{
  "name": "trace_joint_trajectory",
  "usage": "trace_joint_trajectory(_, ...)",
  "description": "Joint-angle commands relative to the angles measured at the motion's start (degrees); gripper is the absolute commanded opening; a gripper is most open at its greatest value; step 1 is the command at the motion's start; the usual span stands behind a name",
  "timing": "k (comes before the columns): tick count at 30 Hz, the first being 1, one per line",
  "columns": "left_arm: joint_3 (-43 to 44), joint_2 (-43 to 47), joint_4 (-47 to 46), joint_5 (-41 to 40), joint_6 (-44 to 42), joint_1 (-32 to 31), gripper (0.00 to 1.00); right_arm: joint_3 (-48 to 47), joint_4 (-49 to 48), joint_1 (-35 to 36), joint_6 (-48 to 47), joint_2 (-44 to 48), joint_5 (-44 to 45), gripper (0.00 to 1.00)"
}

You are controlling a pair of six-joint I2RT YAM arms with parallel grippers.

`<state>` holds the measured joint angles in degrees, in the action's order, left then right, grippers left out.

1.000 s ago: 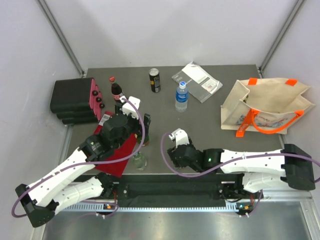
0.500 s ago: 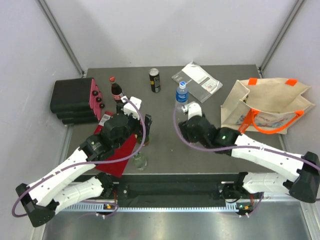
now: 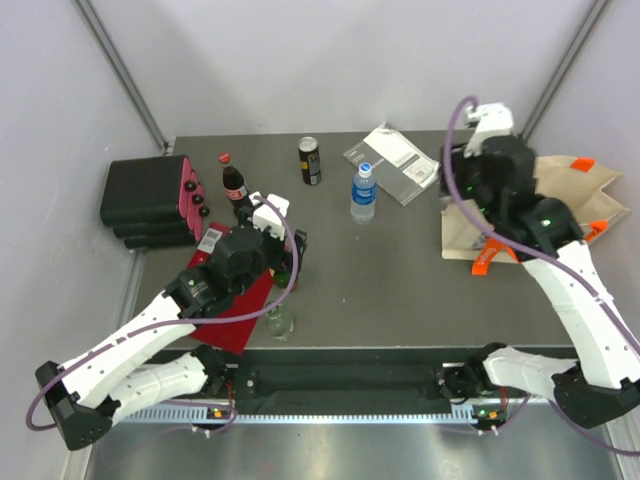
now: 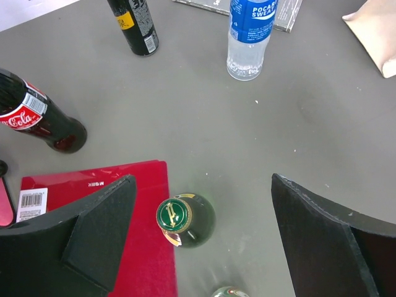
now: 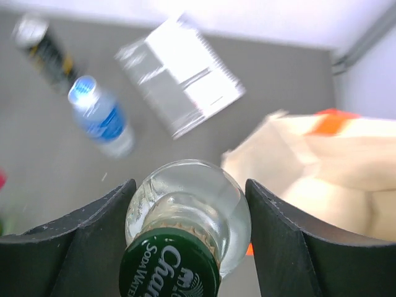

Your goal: Place the beverage into the canvas bag

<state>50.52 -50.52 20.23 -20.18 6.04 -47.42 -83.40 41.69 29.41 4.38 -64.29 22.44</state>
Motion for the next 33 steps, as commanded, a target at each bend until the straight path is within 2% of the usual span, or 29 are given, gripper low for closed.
trace_joint_trajectory(1,1.51,0.16,-1.42,0.5,0.2,-0.04,0.94,-12.04,-3.9,-9.62,-5.77,0.75,-0.37,0.0)
trace_joint_trajectory(7,1.6,0.07,-1.25,0.85,0.28,-0.04,0.94,-15.66,-3.28,-23.24,-7.9,-3.64,-3.45,0.0)
trace_joint_trajectory(10,1.6,0.16,-1.33,0.94,0.37,-0.04,0.94,-14.34,-4.33,-28.96,-7.55,-4.78,-4.41,0.0)
trace_joint_trajectory(11,1.6,0.07,-1.25,1.02,0.37,-0.04,0.94,-13.38,-4.86,-33.23,-6.76,-4.96,-5.98,0.0)
trace_joint_trajectory(14,1.6,-0.1,-1.24,1.29,0.28,-0.04,0.94,-10.23,-8.81,-37.83,-5.79,-5.58,-8.98,0.0)
trace_joint_trajectory(19,1.6,-0.01,-1.24,1.38,0.37,-0.04,0.94,-7.84,-13.65,-42.76,-3.86,-8.74,-9.51,0.0)
trace_joint_trajectory(27,1.6,-0.01,-1.24,1.2,0.28,-0.04,0.93,3.41,-31.75,-44.52,-1.31,-9.97,-11.28,0.0)
trace_joint_trajectory(33,1.42,0.34,-1.33,0.94,0.28,-0.04,0.94,7.54,-35.18,-45.4,1.07,-13.58,-11.19,0.0)
